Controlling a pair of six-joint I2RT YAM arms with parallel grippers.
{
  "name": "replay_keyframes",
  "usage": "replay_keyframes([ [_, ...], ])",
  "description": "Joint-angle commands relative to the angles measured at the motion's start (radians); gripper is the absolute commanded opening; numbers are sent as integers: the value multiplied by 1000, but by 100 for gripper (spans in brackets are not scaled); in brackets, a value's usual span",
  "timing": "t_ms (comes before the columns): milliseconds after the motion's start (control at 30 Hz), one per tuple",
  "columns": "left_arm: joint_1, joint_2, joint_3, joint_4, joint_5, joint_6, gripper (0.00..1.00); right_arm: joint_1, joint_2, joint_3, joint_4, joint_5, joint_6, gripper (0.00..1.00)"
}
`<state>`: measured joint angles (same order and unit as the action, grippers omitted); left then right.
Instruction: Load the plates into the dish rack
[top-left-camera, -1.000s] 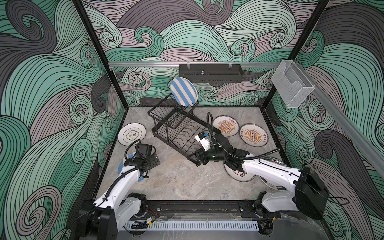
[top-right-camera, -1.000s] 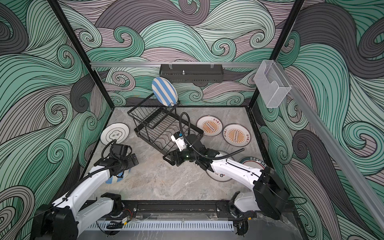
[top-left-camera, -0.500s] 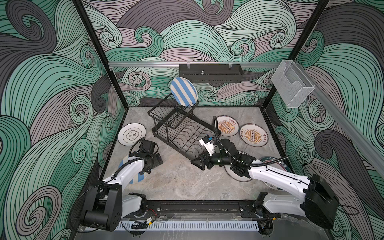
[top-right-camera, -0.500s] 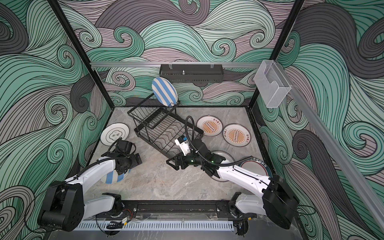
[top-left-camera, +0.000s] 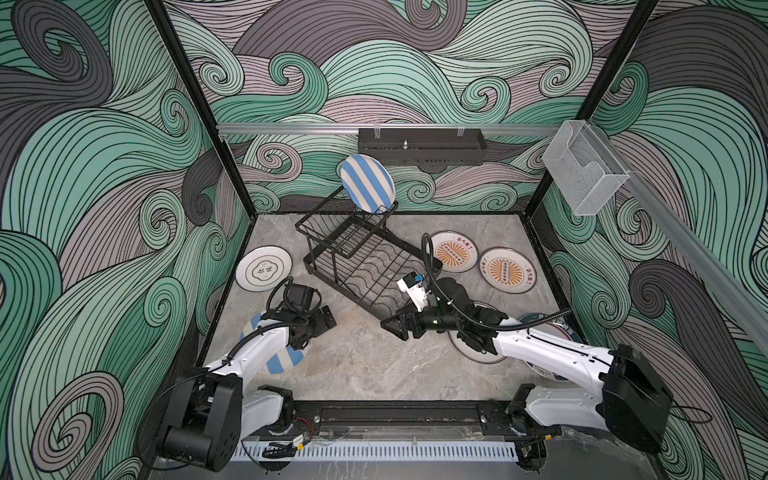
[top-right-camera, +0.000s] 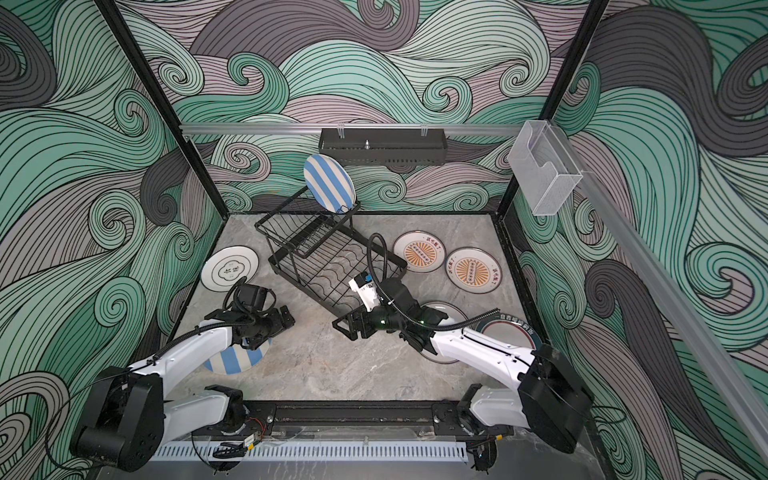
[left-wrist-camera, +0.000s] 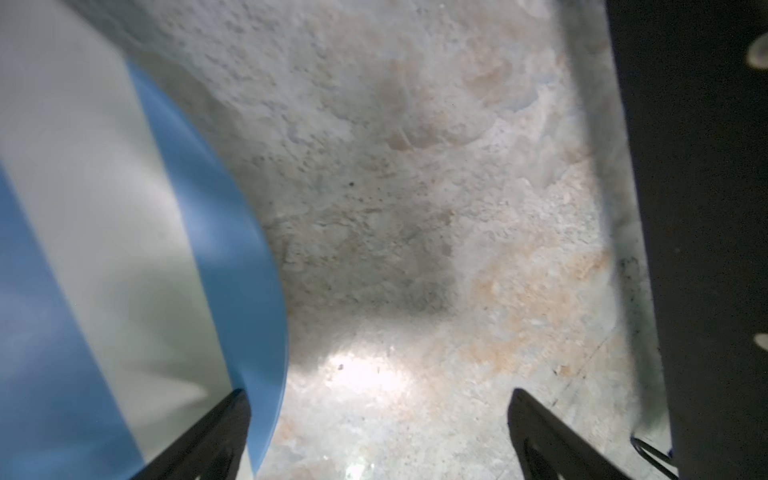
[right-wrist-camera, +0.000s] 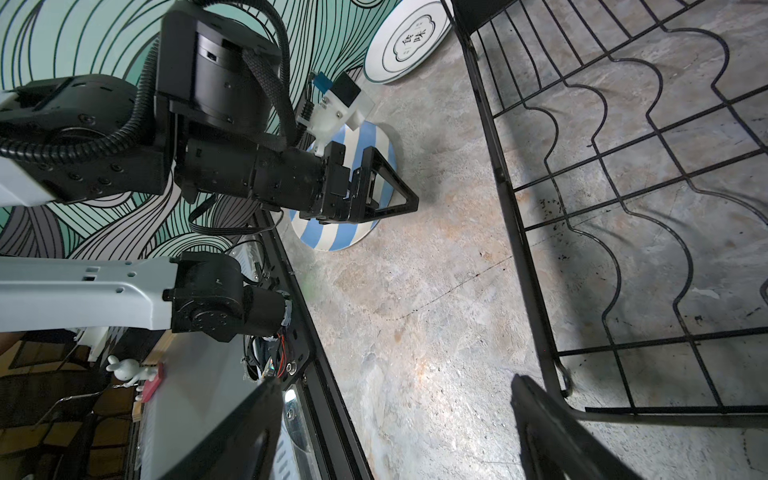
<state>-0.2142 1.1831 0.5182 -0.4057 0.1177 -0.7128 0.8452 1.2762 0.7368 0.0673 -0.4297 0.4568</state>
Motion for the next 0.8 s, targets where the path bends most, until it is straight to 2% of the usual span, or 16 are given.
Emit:
replay_keyframes([
  [0,-42,29,-46,40,111,-40,99,5,8,47,-33,6,-9,86],
  [233,-162,104,4,135,135,-38,99,3,14,82,-114,2,-26,86],
  [333,-175,146,13,202,166,-39,99,3,14,83,-136,5,-25,85],
  [500,-182,169,62,201,178,-12,98,3,12,99,-196,7,-39,84],
  [633,-182,101,100,89,100,16,99,8,15,101,-209,-7,-34,83],
  [767,-177,26,126,-47,-27,26,99,37,66,126,-202,-25,-25,84],
])
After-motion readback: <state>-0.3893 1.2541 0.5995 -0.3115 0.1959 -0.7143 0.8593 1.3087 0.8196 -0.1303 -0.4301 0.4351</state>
